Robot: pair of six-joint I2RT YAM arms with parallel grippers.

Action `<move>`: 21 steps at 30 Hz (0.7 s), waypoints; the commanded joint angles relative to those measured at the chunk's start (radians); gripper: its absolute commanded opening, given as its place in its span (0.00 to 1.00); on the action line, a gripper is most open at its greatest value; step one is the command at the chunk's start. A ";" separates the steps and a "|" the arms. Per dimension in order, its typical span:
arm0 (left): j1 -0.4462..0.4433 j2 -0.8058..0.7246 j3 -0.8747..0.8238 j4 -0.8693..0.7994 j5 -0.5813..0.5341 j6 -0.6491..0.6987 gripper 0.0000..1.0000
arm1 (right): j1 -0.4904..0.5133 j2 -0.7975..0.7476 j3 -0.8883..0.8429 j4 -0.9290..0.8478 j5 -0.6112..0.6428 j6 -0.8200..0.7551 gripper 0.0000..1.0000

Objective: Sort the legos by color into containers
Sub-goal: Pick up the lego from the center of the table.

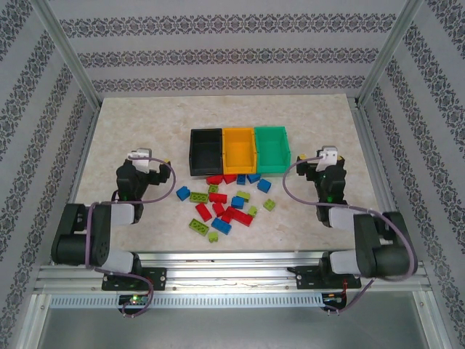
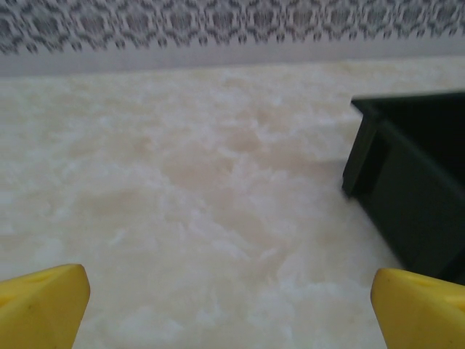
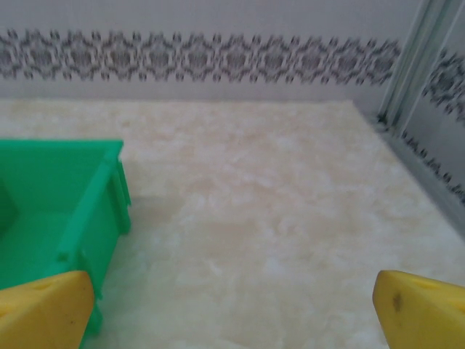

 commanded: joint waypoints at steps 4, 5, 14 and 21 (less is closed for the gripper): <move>0.005 -0.197 0.021 -0.240 -0.129 -0.162 0.99 | 0.001 -0.248 -0.033 -0.177 0.058 0.179 0.98; 0.007 -0.228 0.023 -0.274 -0.146 -0.220 0.99 | -0.010 -0.294 -0.021 -0.251 0.039 0.235 0.98; 0.019 -0.334 0.096 -0.600 0.123 -0.477 0.99 | -0.048 -0.309 0.190 -0.678 -0.372 0.487 0.98; 0.005 -0.457 0.080 -0.833 0.283 -0.552 0.99 | 0.021 -0.154 0.204 -0.650 -0.476 0.561 0.98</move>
